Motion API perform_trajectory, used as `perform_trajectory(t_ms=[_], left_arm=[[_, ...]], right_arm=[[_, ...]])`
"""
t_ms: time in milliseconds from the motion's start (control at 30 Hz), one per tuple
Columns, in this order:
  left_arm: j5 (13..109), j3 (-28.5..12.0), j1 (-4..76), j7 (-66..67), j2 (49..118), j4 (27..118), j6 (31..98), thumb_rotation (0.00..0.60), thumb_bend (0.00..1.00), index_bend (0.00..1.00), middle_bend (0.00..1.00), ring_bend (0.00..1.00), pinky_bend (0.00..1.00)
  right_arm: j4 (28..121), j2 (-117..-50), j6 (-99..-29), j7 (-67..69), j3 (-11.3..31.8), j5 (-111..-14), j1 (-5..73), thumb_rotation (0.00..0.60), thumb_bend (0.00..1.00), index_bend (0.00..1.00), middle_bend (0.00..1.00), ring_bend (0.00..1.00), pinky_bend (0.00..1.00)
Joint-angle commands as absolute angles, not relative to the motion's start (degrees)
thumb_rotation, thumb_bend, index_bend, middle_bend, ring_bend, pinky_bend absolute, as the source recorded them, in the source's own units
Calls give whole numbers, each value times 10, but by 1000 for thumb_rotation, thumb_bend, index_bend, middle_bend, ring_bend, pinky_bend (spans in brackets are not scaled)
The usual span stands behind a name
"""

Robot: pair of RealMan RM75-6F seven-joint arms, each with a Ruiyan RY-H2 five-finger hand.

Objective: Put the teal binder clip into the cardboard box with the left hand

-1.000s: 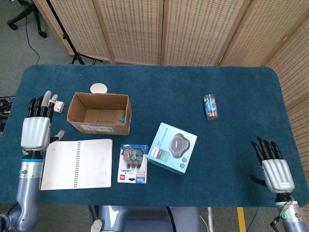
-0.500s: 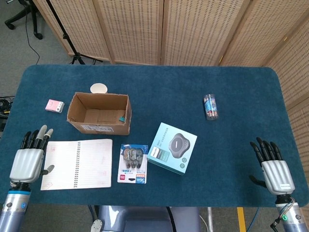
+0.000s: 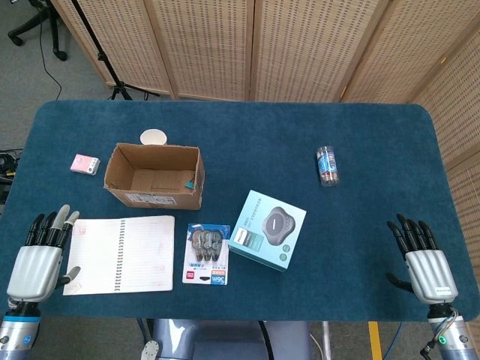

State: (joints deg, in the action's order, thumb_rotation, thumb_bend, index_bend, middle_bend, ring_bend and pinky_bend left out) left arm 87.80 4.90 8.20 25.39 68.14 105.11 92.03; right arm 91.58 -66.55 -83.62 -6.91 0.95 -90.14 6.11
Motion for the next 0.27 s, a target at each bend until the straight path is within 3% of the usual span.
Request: perform_trajectory(t_ms=[33, 267], left_arm=[[891, 52, 74, 249, 685, 1043, 925, 600, 19, 0, 0, 0, 0], [888, 41, 71, 251, 692, 1035, 912, 600, 24, 0, 0, 0, 0]], right_arm=[[916, -665, -837, -68, 9, -904, 61, 600, 156, 20, 0, 0, 0], [916, -664, -841, -65, 8, -909, 59, 600, 156, 20, 0, 0, 0]])
